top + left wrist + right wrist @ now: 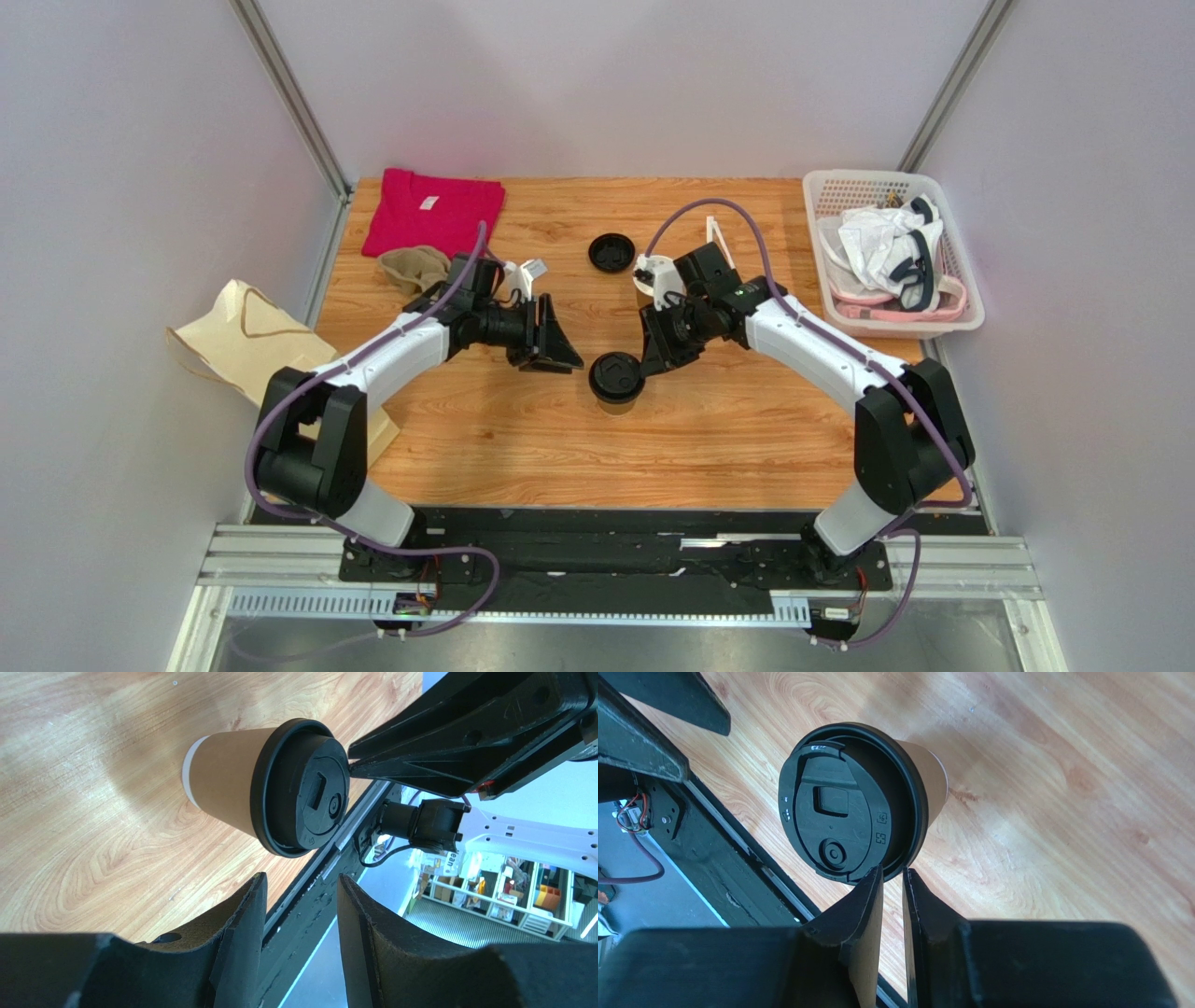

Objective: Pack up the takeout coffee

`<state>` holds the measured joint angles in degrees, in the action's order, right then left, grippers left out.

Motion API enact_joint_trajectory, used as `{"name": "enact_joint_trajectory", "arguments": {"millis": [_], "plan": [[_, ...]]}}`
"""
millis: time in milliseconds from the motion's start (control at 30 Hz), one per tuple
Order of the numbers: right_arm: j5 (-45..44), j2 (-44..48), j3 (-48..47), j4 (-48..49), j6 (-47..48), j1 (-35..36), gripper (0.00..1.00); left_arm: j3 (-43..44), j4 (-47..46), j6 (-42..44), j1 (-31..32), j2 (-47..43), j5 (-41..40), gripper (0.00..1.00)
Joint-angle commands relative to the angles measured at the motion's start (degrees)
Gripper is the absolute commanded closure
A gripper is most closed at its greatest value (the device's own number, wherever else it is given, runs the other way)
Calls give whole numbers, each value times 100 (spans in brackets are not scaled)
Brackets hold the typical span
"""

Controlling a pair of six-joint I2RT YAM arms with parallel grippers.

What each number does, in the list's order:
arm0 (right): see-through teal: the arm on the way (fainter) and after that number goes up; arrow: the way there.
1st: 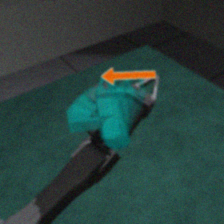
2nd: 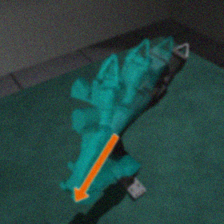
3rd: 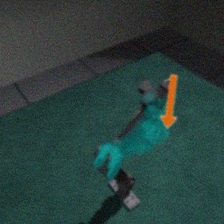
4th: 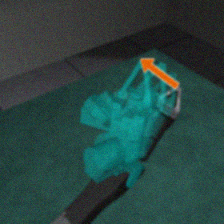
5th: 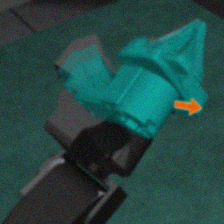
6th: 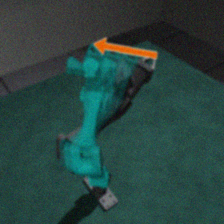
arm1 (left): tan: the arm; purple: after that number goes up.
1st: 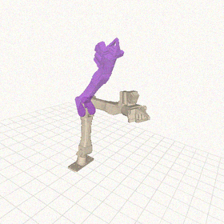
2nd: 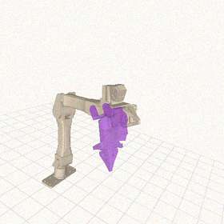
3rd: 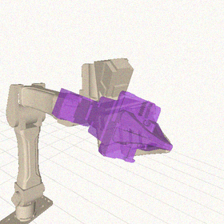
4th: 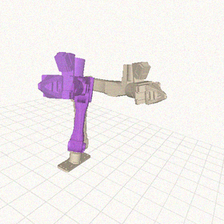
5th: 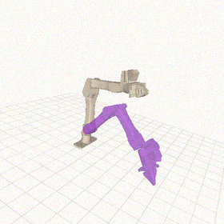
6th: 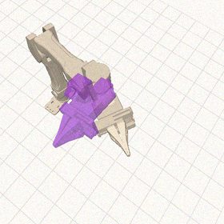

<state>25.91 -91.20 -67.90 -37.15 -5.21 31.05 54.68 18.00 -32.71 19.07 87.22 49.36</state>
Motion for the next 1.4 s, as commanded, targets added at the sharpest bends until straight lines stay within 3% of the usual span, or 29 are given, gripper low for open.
{"name": "enact_joint_trajectory", "arguments": {"millis": [0, 333, 533, 833, 1367], "plan": [[133, -144, -434, 208, 257, 15, 80, -115, -183, -7, 0, -118, -110, 51], [-165, -600, -1216, 304, 653, 15, 81, -238, -587, -298, -105, 146, -515, 58], [-87, -408, -1463, 59, 347, -125, 80, -317, -525, -297, -105, 365, -1043, 73], [221, 637, -488, -583, -155, -547, 82, -309, -1149, -719, 237, 928, -937, 79], [406, 1166, 945, -1163, -173, -1224, 86, -300, -2222, -1870, 1213, 1517, -823, 79]]}}
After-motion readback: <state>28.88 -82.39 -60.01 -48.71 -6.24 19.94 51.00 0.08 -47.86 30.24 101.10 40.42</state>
